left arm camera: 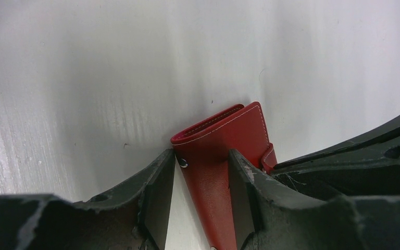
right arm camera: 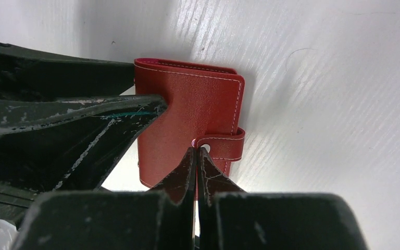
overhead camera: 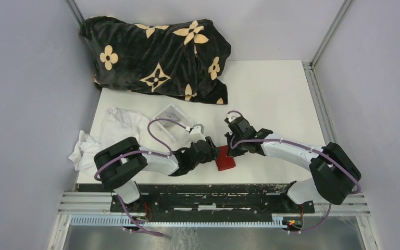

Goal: Put the credit cards into the card holder
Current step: Close the card holder at the center of the board.

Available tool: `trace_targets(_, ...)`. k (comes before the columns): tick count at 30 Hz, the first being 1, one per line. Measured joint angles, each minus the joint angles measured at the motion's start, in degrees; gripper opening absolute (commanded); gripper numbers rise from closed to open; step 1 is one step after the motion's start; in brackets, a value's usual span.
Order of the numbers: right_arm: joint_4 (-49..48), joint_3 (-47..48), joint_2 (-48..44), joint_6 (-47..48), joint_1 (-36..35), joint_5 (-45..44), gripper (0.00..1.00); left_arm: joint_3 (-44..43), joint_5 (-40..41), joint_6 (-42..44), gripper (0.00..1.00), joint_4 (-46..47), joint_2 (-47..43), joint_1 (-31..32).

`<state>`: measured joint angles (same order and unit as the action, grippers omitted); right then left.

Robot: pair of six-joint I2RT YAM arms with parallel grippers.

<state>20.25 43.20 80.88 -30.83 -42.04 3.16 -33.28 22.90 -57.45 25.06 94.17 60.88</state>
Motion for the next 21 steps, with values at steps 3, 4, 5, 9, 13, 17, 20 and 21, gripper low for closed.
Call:
trace_targets(3,0.17,0.48,0.66,-0.31,-0.42,-0.55,0.01,0.0,-0.2,0.0,0.49,0.17,0.09,0.0)
trace_targets(4,0.17,0.61,0.85,-0.37,-0.55,-0.66,0.01,0.0,-0.35,0.0,0.49,0.26,0.13,0.0)
trace_targets(5,0.2,0.72,1.03,-0.42,-0.68,-0.72,0.01,0.0,-0.46,0.0,0.49,0.37,0.2,0.0)
trace_targets(9,0.2,0.83,1.62,-0.63,-1.01,-0.9,0.01,-0.09,-0.52,0.0,0.49,0.42,0.28,0.0)
trace_targets(13,0.24,1.09,1.9,-0.81,-1.46,-1.36,0.01,-0.11,-0.52,0.0,0.49,0.59,0.37,0.0)
trace_targets(17,0.24,1.27,2.23,-0.85,-1.73,-1.66,0.01,-0.11,-0.52,0.0,0.49,0.81,0.46,0.0)
trace_targets(20,0.26,1.36,2.36,-0.87,-1.84,-1.75,0.01,-0.11,-0.52,0.0,0.49,0.83,0.5,0.0)
trace_targets(21,0.26,1.36,2.38,-0.9,-1.84,-1.75,0.01,-0.11,-0.52,0.0,0.49,0.83,0.5,-0.02)
